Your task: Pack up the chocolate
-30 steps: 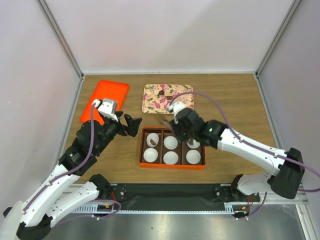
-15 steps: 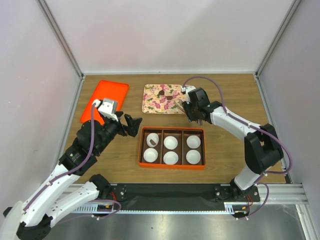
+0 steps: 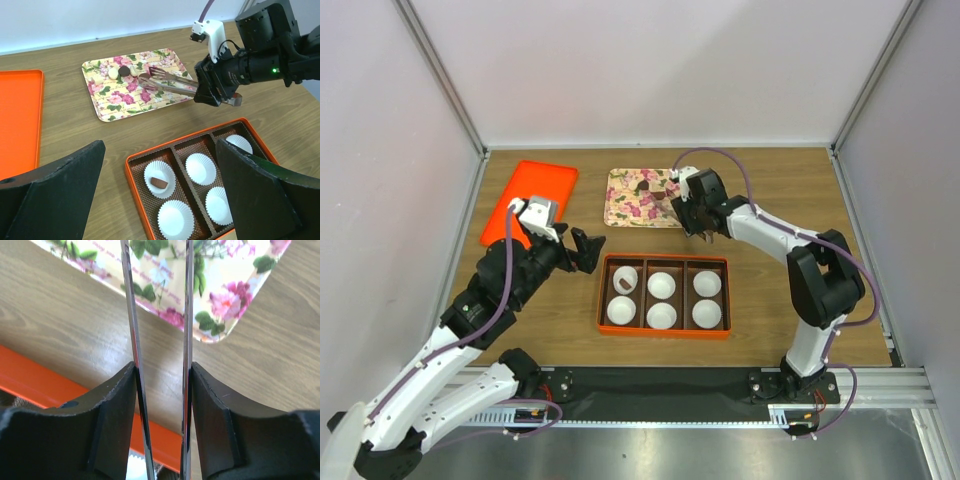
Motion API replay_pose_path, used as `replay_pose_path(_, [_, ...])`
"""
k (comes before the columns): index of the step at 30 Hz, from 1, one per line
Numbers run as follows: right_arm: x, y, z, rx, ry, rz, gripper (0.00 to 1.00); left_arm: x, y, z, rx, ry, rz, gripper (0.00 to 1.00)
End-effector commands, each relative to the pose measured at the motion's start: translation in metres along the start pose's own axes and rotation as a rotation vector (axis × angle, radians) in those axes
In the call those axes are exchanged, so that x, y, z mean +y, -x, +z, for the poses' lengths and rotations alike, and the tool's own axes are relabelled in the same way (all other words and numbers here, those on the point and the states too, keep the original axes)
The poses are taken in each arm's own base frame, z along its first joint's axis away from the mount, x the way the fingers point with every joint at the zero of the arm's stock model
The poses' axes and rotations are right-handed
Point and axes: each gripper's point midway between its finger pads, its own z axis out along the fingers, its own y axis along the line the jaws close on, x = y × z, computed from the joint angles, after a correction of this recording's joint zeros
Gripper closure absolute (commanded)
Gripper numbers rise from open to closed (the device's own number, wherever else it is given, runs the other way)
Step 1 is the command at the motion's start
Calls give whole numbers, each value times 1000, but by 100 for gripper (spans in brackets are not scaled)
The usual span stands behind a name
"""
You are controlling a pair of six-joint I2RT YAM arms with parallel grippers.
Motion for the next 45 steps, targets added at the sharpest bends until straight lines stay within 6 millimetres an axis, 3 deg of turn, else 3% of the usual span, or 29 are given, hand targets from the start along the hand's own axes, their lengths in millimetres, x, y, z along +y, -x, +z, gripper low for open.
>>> replay_pose_path(1, [-4,30,7,-68,-5,-10,51,-1,7,1,-27,2,-1,0])
replay_pose_path(9, [-6,29,14,-48,2,2,55,0,5,1,-22,4,2,0])
replay_pose_path(18, [-5,42,-3,-79,7,17,70,0,10,-2,-39,-2,6,0])
replay_pose_path(23, [-6,45,-15,-97,-1,16,73,1,7,-2,-27,3,7,0])
replay_pose_path(29, [-9,56,-44,-136,-12,17,74,2,7,-2,-35,9,1,0])
replay_pose_path(34, [-8,43,-67,-138,-3,28,75,5,7,1,-30,31,-2,0])
replay_pose_path(38, [-4,38,-96,-159,11,48,75,8,9,-2,-49,45,-13,0])
replay_pose_path(45, [27,16,-143,-161,75,41,75,9,11,-1,-50,54,-14,0])
